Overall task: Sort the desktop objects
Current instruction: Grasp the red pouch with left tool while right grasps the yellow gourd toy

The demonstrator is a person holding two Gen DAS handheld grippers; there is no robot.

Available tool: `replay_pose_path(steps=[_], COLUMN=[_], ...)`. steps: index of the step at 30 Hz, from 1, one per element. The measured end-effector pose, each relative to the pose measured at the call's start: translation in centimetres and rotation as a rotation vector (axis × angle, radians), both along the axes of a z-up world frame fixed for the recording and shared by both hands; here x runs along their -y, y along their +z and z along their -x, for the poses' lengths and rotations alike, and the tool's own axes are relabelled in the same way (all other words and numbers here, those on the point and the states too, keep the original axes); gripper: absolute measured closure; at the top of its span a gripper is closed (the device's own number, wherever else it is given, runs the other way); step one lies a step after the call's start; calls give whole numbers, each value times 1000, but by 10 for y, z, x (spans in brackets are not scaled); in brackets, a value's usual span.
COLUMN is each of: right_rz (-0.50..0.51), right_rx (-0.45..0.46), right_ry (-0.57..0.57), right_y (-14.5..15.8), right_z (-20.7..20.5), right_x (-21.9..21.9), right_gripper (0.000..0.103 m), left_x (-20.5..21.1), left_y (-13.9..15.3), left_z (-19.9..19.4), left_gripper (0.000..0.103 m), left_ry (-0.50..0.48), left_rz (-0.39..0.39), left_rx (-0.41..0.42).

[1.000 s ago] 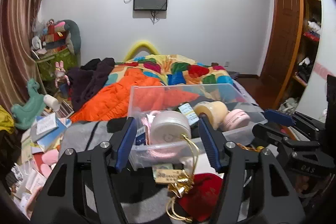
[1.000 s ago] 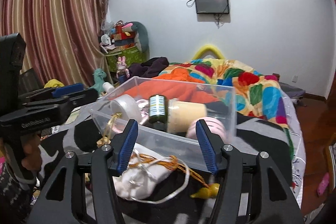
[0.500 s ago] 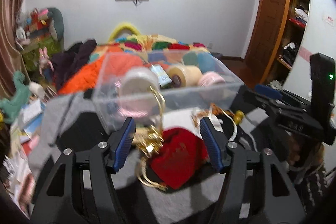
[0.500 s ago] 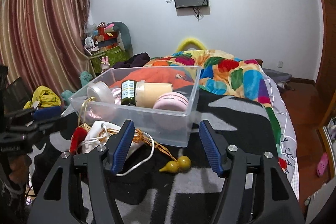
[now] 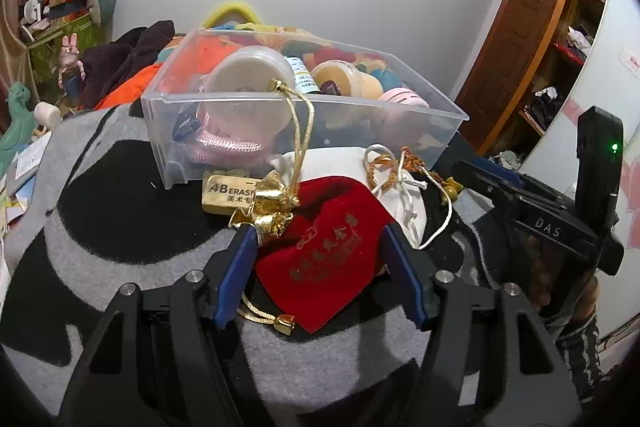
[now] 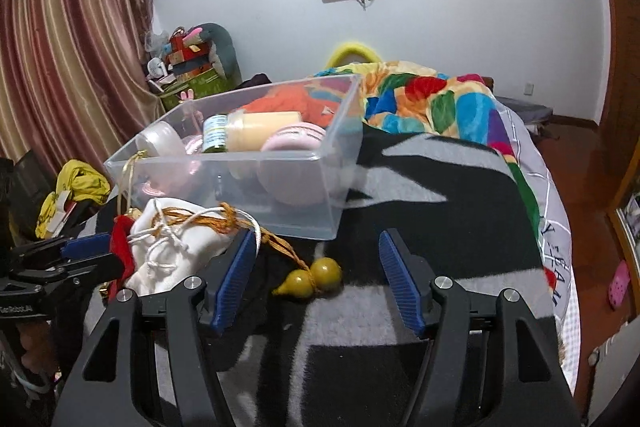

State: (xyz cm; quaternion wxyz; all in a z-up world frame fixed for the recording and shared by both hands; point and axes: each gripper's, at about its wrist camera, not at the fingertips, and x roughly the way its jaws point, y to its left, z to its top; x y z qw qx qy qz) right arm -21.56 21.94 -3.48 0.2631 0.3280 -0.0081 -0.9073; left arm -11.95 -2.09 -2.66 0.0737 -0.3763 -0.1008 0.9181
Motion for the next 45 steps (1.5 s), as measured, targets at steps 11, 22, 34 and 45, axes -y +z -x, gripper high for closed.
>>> replay_pose_path(steps=[11, 22, 34, 45], right_rz=[-40, -91, -23, 28], right_rx=[30, 66, 8, -70], right_ry=[43, 40, 9, -14], right_y=[-11, -17, -7, 21], right_z=[-2, 1, -6, -15], right_x=[13, 17, 7, -7], right_gripper=[43, 60, 65, 65], left_x=[9, -1, 4, 16], left_y=[-15, -16, -6, 25], left_z=[4, 19, 9, -15], left_gripper=[21, 21, 59, 66], left_ry=[18, -44, -22, 43], left_rz=[-91, -125, -128, -69], left_rx=[40, 83, 41, -83])
